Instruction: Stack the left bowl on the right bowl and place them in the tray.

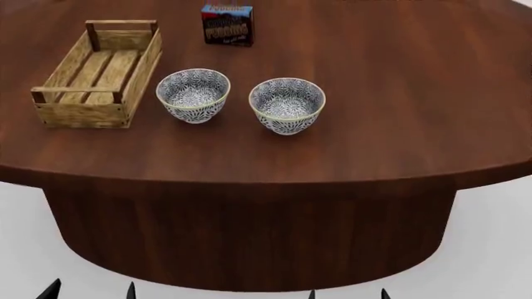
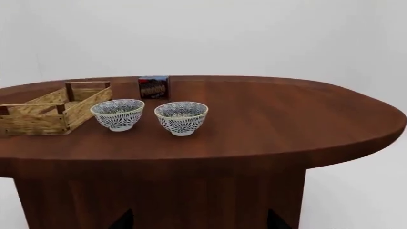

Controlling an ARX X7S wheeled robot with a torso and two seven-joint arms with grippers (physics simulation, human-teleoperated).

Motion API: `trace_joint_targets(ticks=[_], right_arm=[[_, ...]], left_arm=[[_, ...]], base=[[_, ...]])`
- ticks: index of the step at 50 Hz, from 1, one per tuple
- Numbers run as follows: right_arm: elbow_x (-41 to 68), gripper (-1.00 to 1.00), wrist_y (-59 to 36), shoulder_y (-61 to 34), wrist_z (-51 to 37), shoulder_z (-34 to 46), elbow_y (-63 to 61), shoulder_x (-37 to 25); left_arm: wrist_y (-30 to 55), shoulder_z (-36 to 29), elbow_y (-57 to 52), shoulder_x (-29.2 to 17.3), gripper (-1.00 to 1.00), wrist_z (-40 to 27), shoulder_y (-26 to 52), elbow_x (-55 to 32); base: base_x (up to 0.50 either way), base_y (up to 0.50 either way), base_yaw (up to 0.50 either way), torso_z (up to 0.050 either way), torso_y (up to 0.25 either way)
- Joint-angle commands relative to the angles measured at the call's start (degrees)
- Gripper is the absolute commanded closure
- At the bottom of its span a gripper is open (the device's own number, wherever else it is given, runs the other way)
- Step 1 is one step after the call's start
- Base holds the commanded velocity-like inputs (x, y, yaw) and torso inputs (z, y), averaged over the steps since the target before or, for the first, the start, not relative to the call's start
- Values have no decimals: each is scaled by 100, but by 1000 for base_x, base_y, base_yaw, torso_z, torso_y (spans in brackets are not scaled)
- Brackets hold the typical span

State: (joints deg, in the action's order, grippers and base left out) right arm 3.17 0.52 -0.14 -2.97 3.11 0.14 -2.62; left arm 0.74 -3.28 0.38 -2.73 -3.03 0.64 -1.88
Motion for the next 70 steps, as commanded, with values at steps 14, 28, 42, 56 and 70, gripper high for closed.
trace_joint_targets(ticks=[14,28,42,56,70], right_arm=[[111,-100,-1992,-418,-360,220,-2357,-486],[114,-100,-4324,-1613,-406,291,-4192,-749],[370,-100,-3881,-1568,-274,124,-3631,-758],[231,-100,-4350,-1606,-535,181,-3775,-822],[229,-100,-4279,-1597,-585,279,-3758,-859]], left_arm=[[1336,-244,-1908,-199,-100,-305,253,-341],[2659,118,-2738,-290,-100,-694,1370,-733],[2518,51,-2658,-406,-100,-695,1555,-870],[2368,-26,-2859,-549,-100,-805,1487,-801],[2399,-18,-2736,-601,-100,-1066,1568,-677]], base=[[0,0,0,50,0],[0,0,0,50,0],[0,0,0,50,0],[0,101,0,3,0],[0,500,0,0,0]])
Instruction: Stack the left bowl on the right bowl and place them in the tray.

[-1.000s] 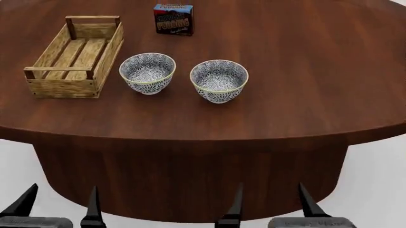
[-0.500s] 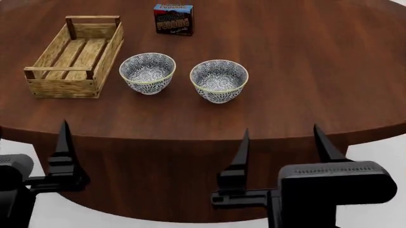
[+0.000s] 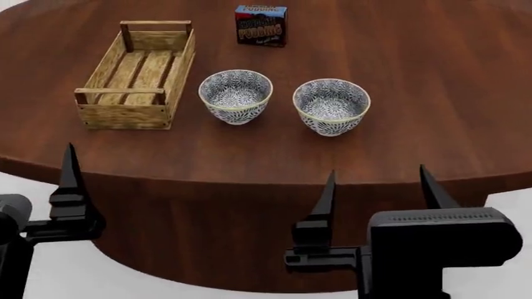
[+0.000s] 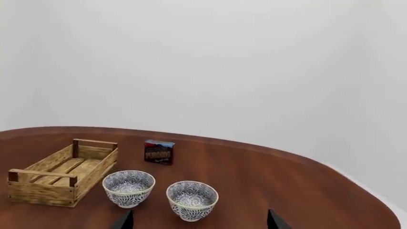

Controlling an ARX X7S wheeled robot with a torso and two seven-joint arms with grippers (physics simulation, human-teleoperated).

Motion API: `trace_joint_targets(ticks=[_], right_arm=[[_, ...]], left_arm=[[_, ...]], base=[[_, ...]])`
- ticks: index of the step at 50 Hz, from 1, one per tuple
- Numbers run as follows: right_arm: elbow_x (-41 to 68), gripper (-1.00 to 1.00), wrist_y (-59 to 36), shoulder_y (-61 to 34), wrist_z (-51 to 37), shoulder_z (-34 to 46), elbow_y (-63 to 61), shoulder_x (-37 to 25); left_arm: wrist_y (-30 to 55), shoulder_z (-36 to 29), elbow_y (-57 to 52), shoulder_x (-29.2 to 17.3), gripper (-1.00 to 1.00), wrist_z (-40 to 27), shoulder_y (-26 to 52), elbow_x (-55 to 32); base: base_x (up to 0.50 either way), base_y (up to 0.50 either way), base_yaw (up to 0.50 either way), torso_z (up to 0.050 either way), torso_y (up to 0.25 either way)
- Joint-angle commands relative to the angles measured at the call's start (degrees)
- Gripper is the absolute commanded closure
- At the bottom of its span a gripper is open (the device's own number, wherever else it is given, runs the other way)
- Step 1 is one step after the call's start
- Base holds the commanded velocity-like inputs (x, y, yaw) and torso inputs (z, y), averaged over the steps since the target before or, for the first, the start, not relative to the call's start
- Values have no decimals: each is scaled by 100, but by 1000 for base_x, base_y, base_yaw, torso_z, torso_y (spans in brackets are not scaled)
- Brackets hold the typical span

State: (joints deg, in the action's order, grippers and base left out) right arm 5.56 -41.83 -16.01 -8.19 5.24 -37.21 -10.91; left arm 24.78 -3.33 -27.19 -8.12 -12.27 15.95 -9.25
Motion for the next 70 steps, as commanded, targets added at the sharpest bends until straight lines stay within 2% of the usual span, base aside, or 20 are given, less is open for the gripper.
trace_joint_targets(ticks=[1,15,40,70], right_arm=[[-1,-100,-36,-8,-60,68,-16,-31],[-75,-100,-238,-143,-108,341,-25,-105],[-53,-100,-100,-144,-144,466,-17,-212],[80,-100,55,-95,-151,461,23,-297]], left_arm=[[-15,-12,22,-66,-100,-149,36,58],[-86,-50,45,-140,-100,-207,33,43],[-259,-237,95,-257,-100,-307,12,136],[-284,-341,132,-325,-100,-418,16,92]], base=[[0,500,0,0,0],[52,500,0,0,0],[314,478,0,0,0],[498,-9,0,0,1]])
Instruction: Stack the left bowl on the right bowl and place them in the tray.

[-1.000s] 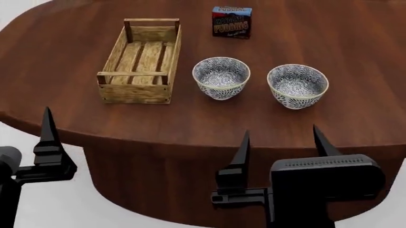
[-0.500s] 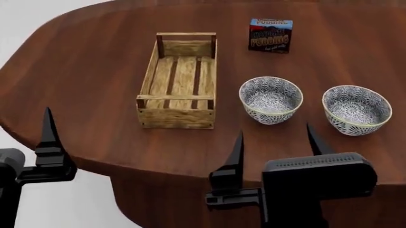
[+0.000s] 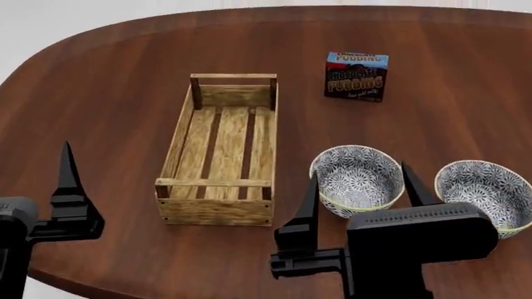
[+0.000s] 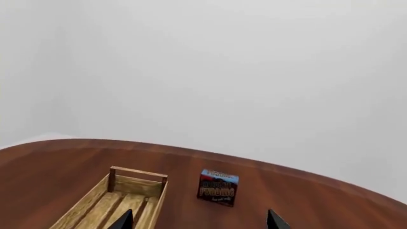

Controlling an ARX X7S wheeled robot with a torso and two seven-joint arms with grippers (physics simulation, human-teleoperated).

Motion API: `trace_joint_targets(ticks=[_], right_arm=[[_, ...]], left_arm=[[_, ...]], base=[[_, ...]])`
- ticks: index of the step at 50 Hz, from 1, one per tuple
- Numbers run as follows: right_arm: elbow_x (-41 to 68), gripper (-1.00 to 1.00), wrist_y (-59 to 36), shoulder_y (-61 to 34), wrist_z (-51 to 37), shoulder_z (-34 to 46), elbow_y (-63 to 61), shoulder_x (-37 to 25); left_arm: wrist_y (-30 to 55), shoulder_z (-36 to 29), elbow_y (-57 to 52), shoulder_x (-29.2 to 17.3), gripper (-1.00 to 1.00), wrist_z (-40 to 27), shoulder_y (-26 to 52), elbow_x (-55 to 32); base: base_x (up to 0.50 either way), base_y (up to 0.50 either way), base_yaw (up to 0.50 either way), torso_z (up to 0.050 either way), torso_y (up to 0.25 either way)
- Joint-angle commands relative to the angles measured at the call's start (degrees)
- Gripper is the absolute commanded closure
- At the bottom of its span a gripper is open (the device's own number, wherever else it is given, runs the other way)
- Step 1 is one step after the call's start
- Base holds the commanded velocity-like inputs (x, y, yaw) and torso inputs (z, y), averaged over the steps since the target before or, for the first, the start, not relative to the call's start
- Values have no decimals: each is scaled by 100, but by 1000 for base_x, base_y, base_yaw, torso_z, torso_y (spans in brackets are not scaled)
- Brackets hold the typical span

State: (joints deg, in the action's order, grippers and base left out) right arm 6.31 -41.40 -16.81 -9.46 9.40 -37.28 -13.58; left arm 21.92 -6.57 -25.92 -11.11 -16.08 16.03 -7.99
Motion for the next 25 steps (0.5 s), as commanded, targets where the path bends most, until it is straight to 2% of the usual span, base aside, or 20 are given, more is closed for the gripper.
trace_joint_targets(ticks=[1,25], right_arm=[[7,-100,22,-15,-25,50,42,-31],[104,-100,-145,-80,-83,58,105,-56]], left_arm=[[2,-19,8,-29,-100,-40,8,-37],[-18,-73,-47,-97,-100,-127,-2,-79]], base=[[500,-35,0,0,0],[500,-1,0,0,1]])
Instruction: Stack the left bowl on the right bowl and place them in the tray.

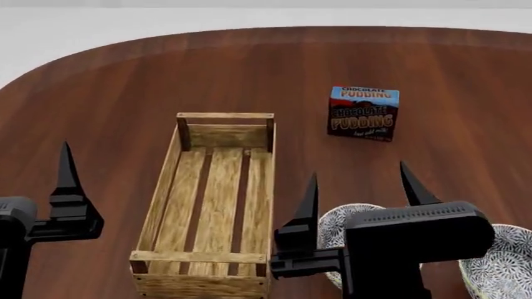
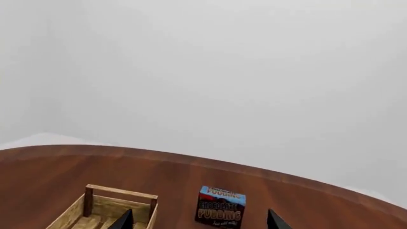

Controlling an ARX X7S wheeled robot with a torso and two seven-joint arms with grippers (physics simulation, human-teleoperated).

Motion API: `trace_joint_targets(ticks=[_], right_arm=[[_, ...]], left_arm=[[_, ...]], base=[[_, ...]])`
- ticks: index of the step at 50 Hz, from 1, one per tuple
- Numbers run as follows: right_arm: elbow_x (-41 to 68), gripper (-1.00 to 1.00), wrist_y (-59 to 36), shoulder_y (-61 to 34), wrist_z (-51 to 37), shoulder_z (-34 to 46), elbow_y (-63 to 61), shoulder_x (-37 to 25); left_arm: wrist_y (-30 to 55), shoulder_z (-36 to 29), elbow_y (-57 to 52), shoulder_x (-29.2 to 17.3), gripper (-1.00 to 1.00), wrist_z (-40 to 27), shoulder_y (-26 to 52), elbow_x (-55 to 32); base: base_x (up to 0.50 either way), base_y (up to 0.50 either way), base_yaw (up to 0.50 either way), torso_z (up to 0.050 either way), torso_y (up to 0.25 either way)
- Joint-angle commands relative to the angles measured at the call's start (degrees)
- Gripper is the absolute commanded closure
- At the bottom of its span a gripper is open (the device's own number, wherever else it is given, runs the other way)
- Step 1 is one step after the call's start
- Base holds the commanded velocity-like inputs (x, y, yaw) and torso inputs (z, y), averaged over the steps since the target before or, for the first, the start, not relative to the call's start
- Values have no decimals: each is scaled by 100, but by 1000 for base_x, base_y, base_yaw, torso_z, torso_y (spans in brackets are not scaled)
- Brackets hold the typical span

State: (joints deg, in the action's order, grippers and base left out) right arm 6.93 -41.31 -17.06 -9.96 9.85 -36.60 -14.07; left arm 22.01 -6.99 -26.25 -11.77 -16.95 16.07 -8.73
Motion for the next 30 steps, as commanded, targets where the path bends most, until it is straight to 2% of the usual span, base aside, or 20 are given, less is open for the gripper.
trace_joint_targets(ticks=[1,7,15,24,30], right_arm=[[27,-100,-204,-75,-51,25,58,-11],[-42,-100,-204,-73,-136,49,106,-29],[-75,-100,-98,-39,-223,40,115,-22],[-15,-100,-40,-25,-218,23,125,-28],[49,-100,-98,-70,-174,55,176,-31]], left_arm=[[-31,-32,-11,-33,-100,-42,-7,-6],[-51,-38,-4,-53,-100,-63,-3,-11],[-70,-80,5,-79,-100,-85,-7,1],[132,10,-23,-75,-100,-56,40,-239],[-163,67,-89,-102,-100,-3,-63,-312]], base=[[500,0,0,0,0],[460,0,0,0,2],[-9,0,-31,0,0],[-125,3,-500,0,0],[-116,9,-500,0,0]])
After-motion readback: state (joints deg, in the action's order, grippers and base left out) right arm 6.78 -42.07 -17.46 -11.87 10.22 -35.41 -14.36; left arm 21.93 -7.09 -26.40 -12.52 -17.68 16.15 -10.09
